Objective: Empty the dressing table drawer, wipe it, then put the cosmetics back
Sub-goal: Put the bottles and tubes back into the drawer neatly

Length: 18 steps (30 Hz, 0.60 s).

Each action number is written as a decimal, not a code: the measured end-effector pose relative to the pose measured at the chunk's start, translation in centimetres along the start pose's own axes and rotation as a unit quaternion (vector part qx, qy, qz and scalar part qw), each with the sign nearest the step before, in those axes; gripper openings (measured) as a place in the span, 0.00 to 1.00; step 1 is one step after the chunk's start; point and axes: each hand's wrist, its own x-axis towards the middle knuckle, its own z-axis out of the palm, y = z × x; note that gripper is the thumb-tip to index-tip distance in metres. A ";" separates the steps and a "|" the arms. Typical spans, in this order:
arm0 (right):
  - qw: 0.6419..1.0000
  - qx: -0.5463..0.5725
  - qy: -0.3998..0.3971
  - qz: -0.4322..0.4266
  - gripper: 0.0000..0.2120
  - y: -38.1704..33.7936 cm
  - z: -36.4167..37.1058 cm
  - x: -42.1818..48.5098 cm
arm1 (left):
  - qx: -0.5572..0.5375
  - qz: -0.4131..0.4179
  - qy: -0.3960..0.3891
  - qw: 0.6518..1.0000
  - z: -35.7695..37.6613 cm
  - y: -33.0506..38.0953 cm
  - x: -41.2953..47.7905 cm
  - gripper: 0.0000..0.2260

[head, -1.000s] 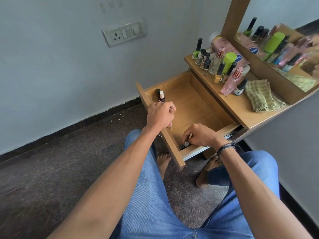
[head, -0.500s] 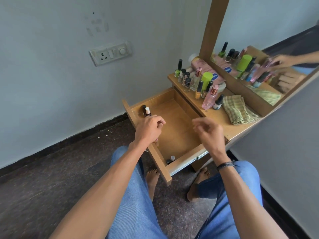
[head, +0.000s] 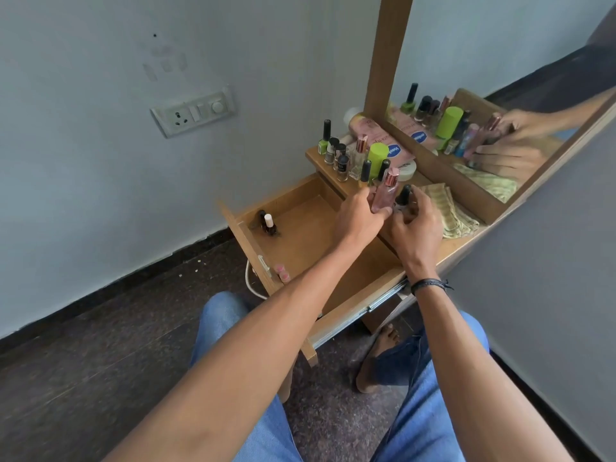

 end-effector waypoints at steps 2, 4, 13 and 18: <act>1.000 -0.015 -0.002 0.000 0.22 0.1 0.2 0.1 | 0.004 -0.003 0.008 1.000 0.4 0.2 0.1 0.16; 1.000 -0.025 -0.006 -0.001 0.21 0.3 0.4 0.2 | 0.004 -0.002 0.011 1.000 0.6 0.3 0.2 0.13; 1.000 0.023 0.012 -0.006 0.14 0.2 0.0 -0.1 | -0.018 0.011 0.033 0.999 -0.2 -0.5 -1.2 0.09; 0.998 0.032 -0.004 -0.048 0.12 -0.1 -0.5 -0.8 | -0.018 -0.018 0.069 0.997 -3.1 -3.2 -3.2 0.05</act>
